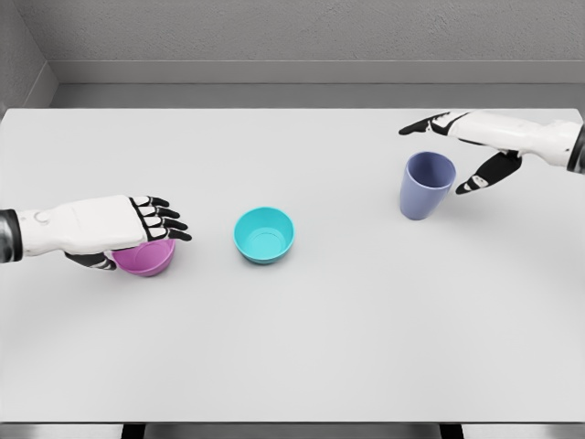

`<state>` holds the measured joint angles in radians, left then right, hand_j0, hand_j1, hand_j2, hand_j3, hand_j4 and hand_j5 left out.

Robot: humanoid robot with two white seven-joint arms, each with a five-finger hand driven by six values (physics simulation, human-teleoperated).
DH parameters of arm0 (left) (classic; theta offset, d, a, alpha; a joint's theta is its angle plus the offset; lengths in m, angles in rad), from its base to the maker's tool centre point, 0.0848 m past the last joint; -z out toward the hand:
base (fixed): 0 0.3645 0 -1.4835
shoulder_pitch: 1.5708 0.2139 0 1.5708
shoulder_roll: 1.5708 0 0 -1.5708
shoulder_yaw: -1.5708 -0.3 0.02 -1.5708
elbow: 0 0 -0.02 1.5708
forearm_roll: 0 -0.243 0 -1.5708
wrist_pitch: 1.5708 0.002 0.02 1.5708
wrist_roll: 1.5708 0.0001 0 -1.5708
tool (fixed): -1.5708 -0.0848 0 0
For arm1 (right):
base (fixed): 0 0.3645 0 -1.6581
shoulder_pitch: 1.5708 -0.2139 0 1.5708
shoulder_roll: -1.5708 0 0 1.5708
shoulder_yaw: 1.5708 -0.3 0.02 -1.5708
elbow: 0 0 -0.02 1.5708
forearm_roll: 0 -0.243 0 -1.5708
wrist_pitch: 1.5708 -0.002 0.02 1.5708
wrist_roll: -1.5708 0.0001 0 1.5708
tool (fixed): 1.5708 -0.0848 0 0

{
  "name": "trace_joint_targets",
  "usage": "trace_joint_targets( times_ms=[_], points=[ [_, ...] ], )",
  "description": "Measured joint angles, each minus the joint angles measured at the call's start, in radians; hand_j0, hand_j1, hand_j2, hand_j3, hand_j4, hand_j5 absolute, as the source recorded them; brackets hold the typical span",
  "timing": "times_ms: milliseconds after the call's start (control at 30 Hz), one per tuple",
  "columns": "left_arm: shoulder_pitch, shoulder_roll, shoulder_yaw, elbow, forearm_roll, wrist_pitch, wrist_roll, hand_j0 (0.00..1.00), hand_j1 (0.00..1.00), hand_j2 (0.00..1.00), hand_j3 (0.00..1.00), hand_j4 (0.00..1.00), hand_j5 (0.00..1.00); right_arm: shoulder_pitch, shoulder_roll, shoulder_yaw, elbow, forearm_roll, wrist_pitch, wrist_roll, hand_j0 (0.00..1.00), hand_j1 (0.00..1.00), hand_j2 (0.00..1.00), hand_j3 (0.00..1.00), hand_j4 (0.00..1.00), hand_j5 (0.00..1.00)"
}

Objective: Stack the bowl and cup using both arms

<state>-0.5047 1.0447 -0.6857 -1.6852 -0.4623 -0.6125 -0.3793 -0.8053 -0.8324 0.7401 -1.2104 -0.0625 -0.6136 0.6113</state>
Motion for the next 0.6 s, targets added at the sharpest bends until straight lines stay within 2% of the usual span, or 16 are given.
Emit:
trace_joint_targets(
  times_ms=[600],
  points=[
    [0.002,-0.005,-0.014,0.014,-0.018,0.000,0.000,1.00,1.00,1.00,1.00,1.00,1.00,0.000,0.030,0.017,0.027,0.000,0.000,0.000,1.00,1.00,1.00,1.00,1.00,1.00]
  ],
)
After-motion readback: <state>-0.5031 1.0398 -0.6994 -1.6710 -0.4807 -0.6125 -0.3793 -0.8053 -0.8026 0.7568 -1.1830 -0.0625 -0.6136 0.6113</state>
